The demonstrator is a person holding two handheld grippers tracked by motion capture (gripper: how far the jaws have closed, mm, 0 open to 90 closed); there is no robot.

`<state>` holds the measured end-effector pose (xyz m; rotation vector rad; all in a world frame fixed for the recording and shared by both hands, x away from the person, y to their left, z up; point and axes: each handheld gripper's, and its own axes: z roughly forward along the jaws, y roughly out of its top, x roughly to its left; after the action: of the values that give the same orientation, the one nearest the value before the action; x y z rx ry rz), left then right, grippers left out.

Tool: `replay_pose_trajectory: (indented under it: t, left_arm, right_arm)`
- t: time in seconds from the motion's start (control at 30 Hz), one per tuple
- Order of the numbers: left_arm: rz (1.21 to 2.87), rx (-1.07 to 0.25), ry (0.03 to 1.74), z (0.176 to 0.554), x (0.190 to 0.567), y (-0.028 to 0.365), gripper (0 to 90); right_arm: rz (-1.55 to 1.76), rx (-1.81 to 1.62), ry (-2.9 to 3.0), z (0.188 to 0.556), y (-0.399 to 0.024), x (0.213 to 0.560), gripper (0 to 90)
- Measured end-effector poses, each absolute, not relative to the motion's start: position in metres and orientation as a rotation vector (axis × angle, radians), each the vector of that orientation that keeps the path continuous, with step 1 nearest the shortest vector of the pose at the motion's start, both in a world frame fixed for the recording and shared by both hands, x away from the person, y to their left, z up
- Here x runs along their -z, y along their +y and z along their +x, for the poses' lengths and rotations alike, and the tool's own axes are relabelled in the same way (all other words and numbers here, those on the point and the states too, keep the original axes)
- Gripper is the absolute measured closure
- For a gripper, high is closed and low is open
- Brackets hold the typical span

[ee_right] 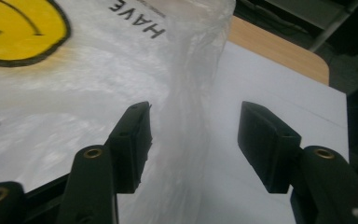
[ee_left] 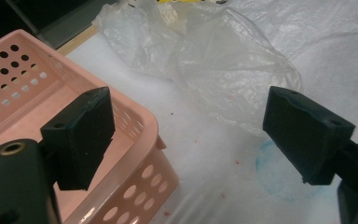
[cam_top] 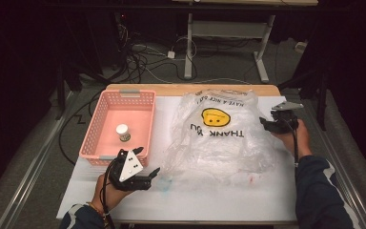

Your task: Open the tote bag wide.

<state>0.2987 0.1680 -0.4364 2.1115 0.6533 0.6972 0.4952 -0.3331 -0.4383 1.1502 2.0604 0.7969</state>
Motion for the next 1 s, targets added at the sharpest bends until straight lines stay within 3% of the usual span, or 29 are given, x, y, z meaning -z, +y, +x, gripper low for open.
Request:
replay_pose_trajectory:
  t: [0.1, 0.37, 0.67, 1.0]
  left_arm:
    - [2.112, -0.694, 0.644, 0.298, 0.436, 0.168, 16.0]
    - [2.12, -0.681, 0.63, 0.3, 0.438, 0.167, 16.2]
    - [2.113, -0.694, 0.637, 0.299, 0.436, 0.168, 16.2]
    - [2.114, -0.716, 0.629, 0.296, 0.434, 0.17, 16.2]
  right_arm:
    - [1.166, -0.8, 2.051, 0.504, -0.333, 0.44, 55.3]
    - [1.227, -0.723, 2.048, 0.516, -0.325, 0.453, 89.5]
    - [1.444, -0.691, 1.838, 0.499, -0.351, 0.452, 90.0]
    - [1.484, -0.71, 1.79, 0.434, -0.365, 0.451, 90.0]
